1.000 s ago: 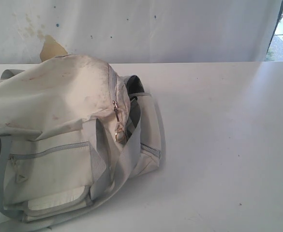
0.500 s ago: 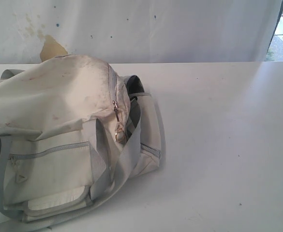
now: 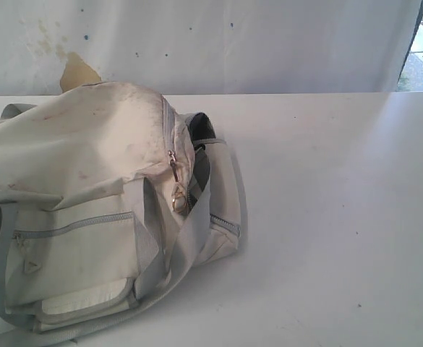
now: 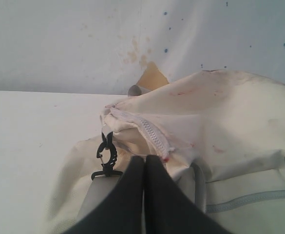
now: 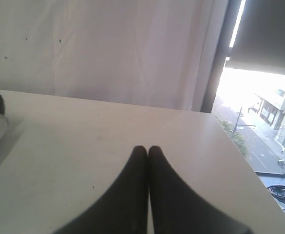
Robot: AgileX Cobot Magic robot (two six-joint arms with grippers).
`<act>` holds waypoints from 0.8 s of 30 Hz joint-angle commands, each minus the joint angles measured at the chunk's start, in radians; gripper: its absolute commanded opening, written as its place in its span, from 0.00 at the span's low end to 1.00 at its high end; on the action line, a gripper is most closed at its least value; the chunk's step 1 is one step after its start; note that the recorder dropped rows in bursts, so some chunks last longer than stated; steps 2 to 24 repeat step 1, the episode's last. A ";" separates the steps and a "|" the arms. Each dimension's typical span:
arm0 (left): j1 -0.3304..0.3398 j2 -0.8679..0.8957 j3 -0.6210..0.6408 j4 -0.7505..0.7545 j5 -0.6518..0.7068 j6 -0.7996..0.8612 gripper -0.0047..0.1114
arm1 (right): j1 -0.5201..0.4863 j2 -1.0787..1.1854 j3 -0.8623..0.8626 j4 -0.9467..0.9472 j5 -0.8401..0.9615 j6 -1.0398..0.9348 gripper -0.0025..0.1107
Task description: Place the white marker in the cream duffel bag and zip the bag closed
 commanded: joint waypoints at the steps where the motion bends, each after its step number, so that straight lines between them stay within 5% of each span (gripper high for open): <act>1: -0.002 -0.003 0.006 -0.004 -0.001 -0.005 0.04 | 0.007 -0.004 0.004 -0.008 -0.008 -0.002 0.02; 24: -0.002 -0.003 0.006 -0.004 -0.001 -0.005 0.04 | 0.007 -0.004 0.004 -0.008 -0.008 -0.002 0.02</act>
